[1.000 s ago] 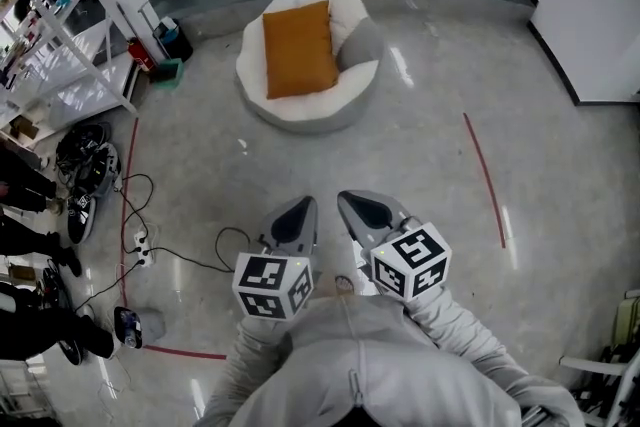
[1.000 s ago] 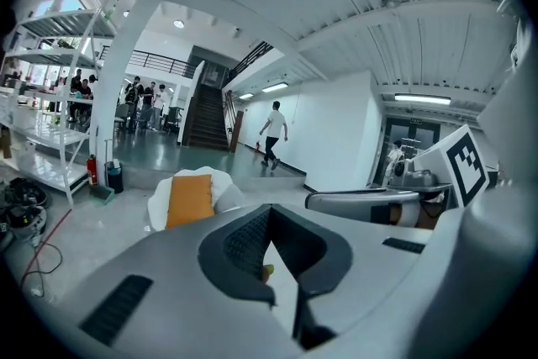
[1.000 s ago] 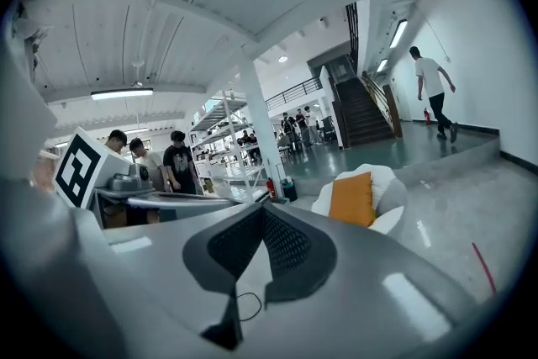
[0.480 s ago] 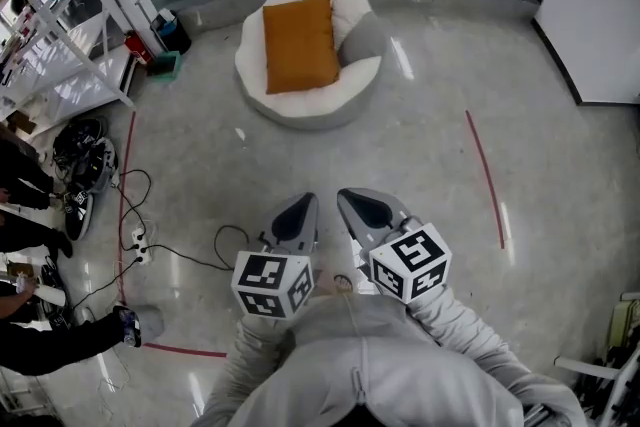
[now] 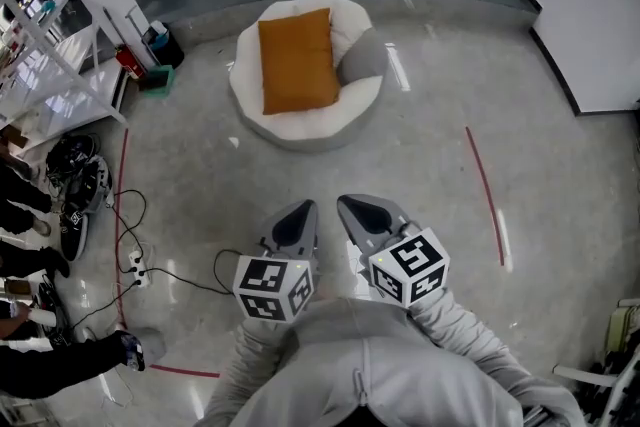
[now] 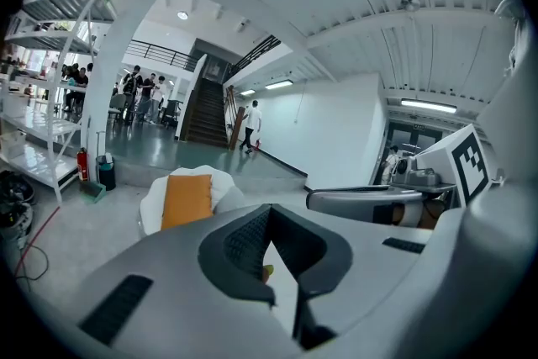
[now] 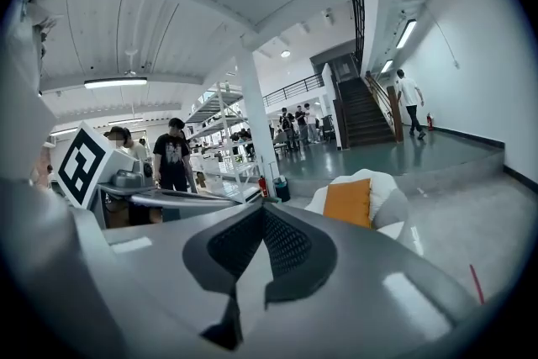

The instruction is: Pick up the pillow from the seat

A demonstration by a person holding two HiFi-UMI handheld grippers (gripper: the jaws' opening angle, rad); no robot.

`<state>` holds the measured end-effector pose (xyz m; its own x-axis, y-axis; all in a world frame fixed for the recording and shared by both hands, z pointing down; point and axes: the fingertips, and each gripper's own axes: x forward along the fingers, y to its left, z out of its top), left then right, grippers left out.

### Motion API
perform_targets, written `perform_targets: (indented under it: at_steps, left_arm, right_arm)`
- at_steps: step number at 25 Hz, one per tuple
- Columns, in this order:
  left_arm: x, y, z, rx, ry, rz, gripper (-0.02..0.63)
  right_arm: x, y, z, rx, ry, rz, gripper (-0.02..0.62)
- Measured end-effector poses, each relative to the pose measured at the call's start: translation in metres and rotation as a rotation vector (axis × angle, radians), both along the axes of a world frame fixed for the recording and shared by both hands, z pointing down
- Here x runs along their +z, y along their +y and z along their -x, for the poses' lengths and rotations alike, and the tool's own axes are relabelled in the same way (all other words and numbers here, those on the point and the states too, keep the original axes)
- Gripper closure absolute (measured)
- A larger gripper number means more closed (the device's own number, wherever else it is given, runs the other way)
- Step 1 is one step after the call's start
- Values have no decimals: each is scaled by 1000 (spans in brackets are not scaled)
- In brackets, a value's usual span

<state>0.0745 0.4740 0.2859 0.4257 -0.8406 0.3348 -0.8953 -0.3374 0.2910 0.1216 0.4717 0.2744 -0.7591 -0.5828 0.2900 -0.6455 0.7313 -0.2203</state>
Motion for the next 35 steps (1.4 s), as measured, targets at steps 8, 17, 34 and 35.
perform_targets:
  at_steps: [8, 17, 34, 35]
  left_arm:
    - [-2, -79, 31, 19, -6, 18, 604]
    - [3, -152, 65, 67, -25, 23, 604]
    - [11, -254, 105, 124, -26, 25, 604]
    - [12, -258, 107, 125, -25, 28, 604]
  right_arm:
    - [2, -76, 29, 8, -3, 26, 595]
    - [4, -150, 64, 63, 3, 30, 596]
    - [16, -246, 111, 108, 10, 43, 595]
    - [17, -251, 112, 112, 10, 48, 595]
